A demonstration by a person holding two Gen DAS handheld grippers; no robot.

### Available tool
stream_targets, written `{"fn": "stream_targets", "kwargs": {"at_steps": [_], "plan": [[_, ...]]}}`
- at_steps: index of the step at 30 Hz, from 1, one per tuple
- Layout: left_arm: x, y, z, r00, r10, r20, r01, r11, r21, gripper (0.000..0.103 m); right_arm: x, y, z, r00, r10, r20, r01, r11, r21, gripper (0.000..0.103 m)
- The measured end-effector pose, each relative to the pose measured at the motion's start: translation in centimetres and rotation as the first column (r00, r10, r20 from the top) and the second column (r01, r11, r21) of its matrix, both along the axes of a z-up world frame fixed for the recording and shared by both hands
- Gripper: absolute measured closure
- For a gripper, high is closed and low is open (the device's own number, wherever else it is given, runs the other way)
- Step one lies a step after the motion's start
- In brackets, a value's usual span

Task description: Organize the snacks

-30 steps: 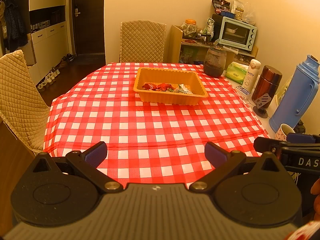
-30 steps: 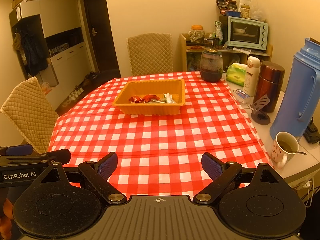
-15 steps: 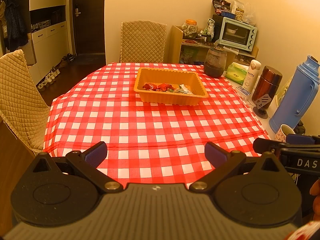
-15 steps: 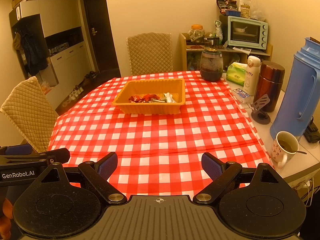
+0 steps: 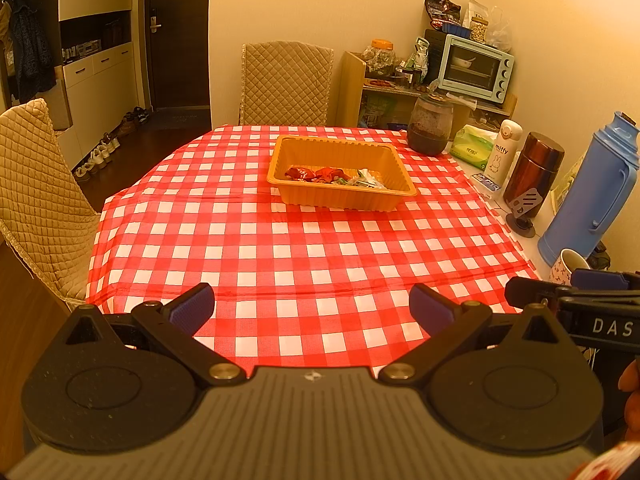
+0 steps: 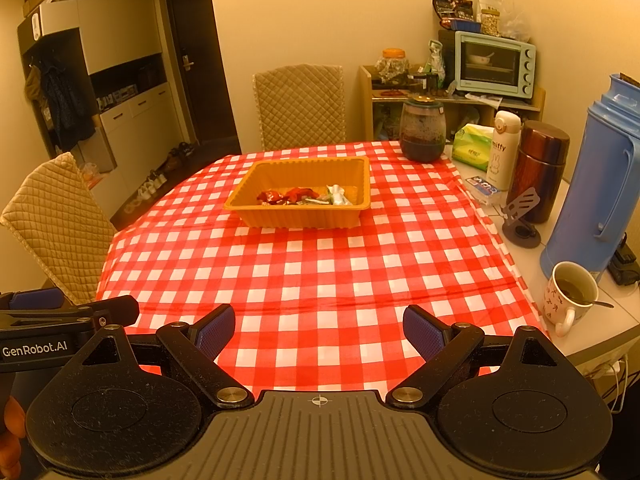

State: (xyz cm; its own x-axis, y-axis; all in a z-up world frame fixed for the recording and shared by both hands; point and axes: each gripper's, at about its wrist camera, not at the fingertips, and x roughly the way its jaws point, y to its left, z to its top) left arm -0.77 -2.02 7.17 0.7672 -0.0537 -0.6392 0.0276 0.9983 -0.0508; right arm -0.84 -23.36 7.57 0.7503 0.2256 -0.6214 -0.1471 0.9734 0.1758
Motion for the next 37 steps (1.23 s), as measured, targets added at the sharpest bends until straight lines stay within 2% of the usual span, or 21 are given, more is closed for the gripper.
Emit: {"fn": "stream_targets", "kwargs": {"at_steps": [37], "plan": [[0.18, -0.04, 0.28, 1.000, 0.008, 0.016, -0.008, 1.000, -0.011, 0.000, 0.07, 0.10, 0.04, 1.000, 0.000, 0.000, 0.000, 1.000, 0.000, 0.013]]}}
